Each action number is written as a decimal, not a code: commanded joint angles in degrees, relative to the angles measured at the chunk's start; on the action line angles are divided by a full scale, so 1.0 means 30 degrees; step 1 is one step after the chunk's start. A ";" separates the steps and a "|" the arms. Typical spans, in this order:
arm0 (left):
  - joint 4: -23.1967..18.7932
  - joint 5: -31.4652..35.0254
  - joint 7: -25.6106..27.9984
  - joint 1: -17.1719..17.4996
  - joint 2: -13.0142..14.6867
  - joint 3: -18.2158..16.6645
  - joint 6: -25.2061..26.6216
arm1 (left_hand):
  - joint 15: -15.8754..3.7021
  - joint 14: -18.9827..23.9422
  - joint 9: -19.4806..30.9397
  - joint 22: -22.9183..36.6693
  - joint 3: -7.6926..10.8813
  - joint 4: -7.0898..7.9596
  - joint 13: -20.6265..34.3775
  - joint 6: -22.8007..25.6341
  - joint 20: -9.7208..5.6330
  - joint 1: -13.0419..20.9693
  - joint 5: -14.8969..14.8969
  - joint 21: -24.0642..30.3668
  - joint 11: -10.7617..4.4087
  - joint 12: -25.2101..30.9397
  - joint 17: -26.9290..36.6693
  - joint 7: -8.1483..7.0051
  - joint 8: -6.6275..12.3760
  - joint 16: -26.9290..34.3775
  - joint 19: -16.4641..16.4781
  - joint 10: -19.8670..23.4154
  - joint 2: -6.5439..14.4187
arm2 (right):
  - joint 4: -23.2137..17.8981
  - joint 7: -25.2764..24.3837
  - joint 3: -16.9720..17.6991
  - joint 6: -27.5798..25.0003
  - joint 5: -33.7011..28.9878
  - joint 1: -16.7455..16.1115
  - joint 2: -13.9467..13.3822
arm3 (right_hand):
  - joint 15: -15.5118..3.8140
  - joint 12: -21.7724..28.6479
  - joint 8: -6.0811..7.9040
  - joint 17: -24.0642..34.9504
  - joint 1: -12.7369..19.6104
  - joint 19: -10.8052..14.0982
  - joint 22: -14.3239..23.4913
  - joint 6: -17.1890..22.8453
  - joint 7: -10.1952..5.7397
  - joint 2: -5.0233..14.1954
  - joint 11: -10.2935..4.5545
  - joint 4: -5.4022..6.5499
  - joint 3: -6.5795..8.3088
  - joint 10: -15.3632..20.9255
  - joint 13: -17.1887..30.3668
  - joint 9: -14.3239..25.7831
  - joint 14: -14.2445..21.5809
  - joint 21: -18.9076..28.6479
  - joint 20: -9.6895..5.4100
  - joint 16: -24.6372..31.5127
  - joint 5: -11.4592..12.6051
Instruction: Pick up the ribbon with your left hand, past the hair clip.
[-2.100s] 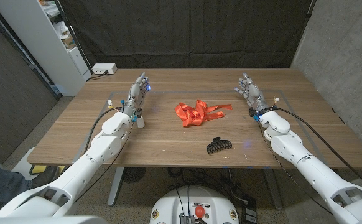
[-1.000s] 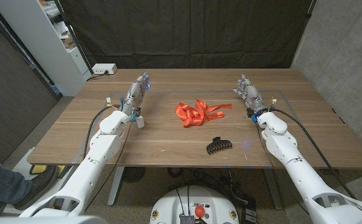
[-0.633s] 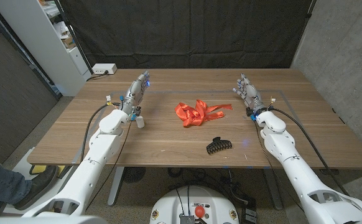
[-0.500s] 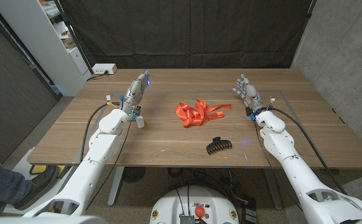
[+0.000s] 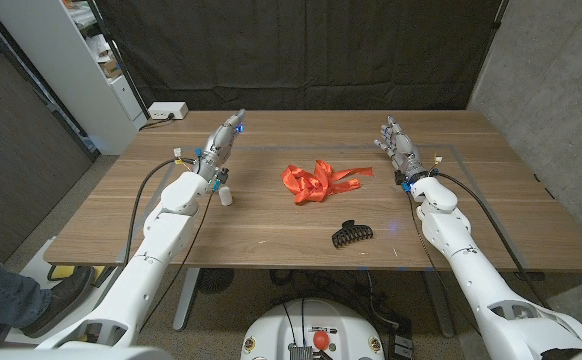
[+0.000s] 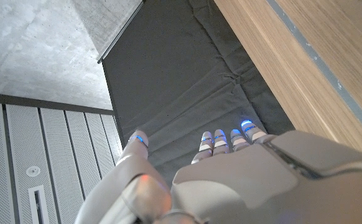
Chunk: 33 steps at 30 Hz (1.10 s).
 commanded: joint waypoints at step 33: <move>-0.2102 0.5425 0.2658 0.0784 0.0858 0.1321 -0.0829 | -0.0034 -0.0114 0.0077 0.0119 0.0302 -0.0295 0.0021 0.0473 0.0379 0.0442 -0.0123 -0.0416 -0.0276 0.0258 0.0030 -0.0009 0.0213 0.0187 -0.1819 0.0285 0.0494 | -0.1436 -0.0522 0.0343 -0.0114 -0.0038 -0.1037 0.0149 | 0.0124 0.0047 0.0149 -0.0106 0.0002 0.0218 0.0107 0.0143 -0.0104 0.0216 0.0032 -0.0101 -0.0012 0.0149 -0.0101 -0.0059 0.0055 -0.0354 -0.0017 0.0143 0.0101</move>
